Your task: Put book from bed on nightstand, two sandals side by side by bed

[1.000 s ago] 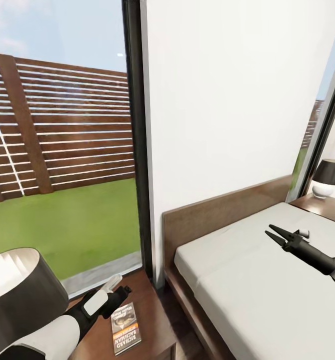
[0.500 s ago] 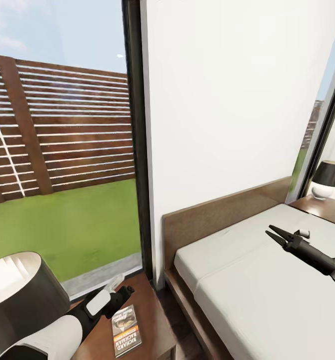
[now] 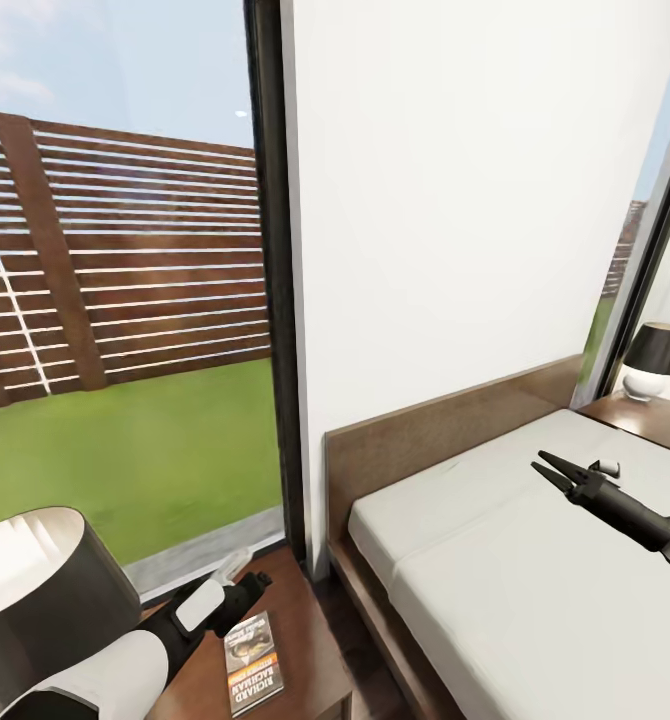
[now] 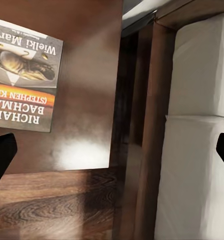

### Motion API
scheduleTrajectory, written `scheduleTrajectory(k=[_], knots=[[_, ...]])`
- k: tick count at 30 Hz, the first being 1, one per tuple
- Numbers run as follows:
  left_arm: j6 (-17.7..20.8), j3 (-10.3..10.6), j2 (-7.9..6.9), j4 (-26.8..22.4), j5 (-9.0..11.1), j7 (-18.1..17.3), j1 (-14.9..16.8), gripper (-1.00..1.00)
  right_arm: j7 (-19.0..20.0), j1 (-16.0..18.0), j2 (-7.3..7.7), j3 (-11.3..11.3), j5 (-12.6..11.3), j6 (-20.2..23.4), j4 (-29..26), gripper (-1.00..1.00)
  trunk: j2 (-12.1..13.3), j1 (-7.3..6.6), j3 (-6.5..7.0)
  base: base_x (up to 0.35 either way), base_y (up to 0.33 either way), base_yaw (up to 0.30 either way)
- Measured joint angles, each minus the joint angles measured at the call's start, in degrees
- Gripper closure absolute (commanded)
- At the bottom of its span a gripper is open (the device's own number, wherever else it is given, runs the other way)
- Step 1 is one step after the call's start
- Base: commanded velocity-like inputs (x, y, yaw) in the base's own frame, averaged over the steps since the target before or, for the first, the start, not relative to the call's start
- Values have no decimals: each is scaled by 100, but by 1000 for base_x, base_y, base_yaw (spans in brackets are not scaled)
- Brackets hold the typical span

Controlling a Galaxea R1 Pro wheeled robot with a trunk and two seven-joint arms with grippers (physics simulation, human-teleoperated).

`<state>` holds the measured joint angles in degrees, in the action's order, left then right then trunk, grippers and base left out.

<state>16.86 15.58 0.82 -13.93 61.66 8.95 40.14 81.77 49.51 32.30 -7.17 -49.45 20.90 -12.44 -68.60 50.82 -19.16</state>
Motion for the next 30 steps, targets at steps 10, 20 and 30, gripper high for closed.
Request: scheduleTrajectory(k=[10, 20, 30], knots=[[-6, 7, 60, -8, -6, 2, -1, -100, -1, 1, -1, 1, -4, -1, 3, -100, 0, 0, 0, -1, 0, 145], [-4, 9, 74, -10, -9, 3, -1, -100, -2, 1, -1, 1, -7, -5, 4, -100, 0, 1, 0, -99, 0, 201], [0, 8, 78, -10, -15, 1, -1, -100, 0, 2, -1, -2, -7, -6, 4, -100, 0, 2, 0, -162, -22, 198]])
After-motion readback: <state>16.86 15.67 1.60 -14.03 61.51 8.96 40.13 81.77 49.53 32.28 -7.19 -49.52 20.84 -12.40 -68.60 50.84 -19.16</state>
